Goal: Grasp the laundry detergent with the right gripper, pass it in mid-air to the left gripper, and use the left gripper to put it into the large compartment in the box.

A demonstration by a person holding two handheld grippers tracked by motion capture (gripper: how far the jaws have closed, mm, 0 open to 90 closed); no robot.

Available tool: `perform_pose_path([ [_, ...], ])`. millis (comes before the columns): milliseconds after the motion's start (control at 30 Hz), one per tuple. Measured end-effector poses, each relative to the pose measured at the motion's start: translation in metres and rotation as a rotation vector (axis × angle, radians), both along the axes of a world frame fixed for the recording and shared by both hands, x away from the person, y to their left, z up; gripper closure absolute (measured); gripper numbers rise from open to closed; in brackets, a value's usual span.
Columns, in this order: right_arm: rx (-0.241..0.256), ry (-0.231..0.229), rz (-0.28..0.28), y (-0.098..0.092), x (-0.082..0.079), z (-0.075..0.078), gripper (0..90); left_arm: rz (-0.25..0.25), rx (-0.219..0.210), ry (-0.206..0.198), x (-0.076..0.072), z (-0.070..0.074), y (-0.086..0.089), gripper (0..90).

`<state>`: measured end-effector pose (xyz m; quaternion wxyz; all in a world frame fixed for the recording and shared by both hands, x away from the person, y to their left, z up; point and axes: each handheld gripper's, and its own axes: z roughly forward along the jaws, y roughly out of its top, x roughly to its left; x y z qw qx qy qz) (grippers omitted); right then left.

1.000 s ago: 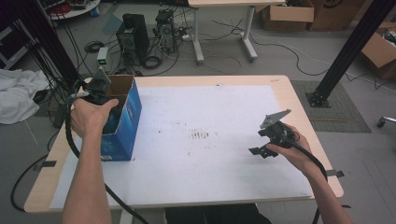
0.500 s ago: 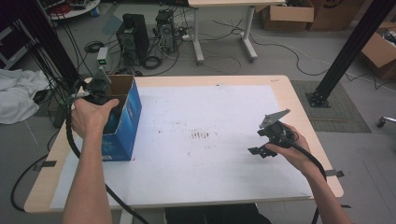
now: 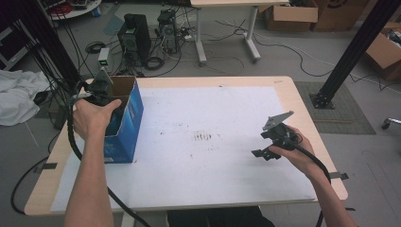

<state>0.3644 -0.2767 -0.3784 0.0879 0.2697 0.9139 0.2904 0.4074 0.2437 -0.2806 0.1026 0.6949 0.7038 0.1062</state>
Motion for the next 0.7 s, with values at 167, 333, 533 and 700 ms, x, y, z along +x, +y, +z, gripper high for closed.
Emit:
perform_pose_path([
  [167,-0.001,0.000,0.000,-0.0006,0.0001,-0.0002,16.5,0.006,0.000,-0.007,-0.0005,0.0002,0.0002,32.7],
  [333,-0.002,0.000,0.003,-0.0002,0.0001,-0.0011,16.4,0.004,0.000,-0.007,-0.0008,0.0006,0.0005,32.3],
  [533,-0.002,0.001,0.000,0.0004,0.0001,-0.0011,16.4,0.003,0.003,-0.008,-0.0005,0.0013,0.0000,31.9],
  [700,-0.003,0.001,0.000,0.0005,0.0002,-0.0009,16.4,0.000,0.012,-0.007,-0.0009,0.0025,-0.0004,31.4],
])
